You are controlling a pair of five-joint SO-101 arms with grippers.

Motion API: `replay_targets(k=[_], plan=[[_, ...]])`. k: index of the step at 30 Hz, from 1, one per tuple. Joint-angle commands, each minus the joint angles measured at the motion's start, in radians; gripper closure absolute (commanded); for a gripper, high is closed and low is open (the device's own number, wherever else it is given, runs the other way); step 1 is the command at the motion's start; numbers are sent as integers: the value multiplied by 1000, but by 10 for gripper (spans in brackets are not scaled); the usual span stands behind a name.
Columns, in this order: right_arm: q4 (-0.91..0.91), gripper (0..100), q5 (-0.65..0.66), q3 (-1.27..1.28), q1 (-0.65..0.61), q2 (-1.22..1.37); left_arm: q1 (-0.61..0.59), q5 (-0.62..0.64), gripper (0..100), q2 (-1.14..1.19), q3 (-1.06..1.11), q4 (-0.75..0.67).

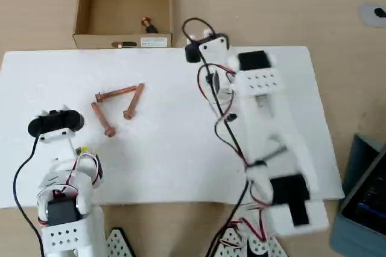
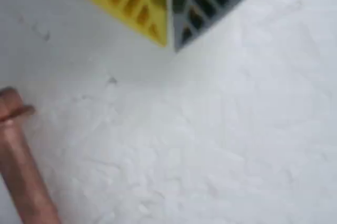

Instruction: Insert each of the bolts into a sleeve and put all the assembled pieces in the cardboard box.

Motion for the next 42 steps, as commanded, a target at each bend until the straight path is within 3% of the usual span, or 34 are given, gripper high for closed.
replay_targets(k=[1,11,19,25,30,42], plan=[[74,988,2,-47,-8,-193,6,-8,995,-5,-5,-20],[183,988,-169,-24,-2,-526,3,-3,995,-5,-6,-17],[157,988,-264,234,-1,-730,-2,-2,997,-2,-69,-14],[84,989,-258,358,124,-892,5,-2,998,30,-252,15],[72,989,-210,430,186,-961,6,9,998,246,-439,55],[72,989,-215,447,223,-989,91,324,998,995,-1014,55]])
